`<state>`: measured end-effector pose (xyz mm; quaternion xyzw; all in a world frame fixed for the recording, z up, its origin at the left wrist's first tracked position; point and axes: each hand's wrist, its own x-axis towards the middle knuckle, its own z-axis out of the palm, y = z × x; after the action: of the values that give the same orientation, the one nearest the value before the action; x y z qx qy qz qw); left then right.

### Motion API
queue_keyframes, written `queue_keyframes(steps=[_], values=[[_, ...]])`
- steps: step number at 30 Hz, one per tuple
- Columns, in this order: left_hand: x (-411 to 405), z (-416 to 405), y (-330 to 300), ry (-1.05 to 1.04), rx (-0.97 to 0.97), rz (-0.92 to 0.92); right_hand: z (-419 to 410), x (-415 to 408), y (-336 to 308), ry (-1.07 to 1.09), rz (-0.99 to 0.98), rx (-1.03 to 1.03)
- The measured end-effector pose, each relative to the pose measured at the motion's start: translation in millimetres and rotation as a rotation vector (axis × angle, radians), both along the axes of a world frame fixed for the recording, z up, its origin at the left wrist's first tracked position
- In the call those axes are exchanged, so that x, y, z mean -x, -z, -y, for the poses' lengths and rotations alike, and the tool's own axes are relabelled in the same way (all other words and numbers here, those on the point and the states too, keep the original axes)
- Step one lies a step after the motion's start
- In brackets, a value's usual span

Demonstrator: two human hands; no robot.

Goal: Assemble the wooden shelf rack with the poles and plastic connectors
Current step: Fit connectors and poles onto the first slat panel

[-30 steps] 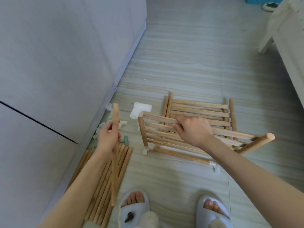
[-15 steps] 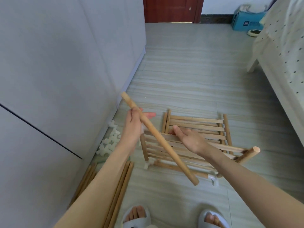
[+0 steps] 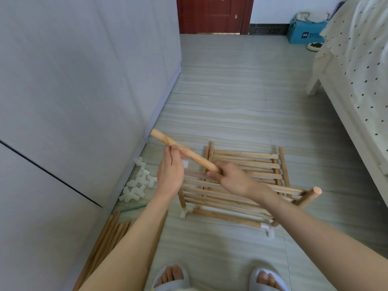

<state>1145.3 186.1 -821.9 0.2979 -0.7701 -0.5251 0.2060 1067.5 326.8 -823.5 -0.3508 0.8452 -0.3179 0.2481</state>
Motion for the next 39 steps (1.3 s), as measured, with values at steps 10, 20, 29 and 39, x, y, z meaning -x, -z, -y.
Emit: queue_keyframes(steps=[10,20,29,39], values=[[-5.9,21.3,15.5,0.062,-0.066,0.076,-79.4,28.5,-15.6,0.065,-0.515,-0.366],[-3.8,20.6,18.2,0.02,-0.074,0.08,-89.4,19.0,5.4,0.11,-0.537,-0.23],[-4.1,21.7,20.3,0.018,-0.084,0.063,-82.6,14.4,7.5,0.088,-0.632,-0.219],[-14.5,21.2,22.6,0.07,-0.049,0.099,-72.9,17.9,9.7,0.028,-0.704,-0.125]])
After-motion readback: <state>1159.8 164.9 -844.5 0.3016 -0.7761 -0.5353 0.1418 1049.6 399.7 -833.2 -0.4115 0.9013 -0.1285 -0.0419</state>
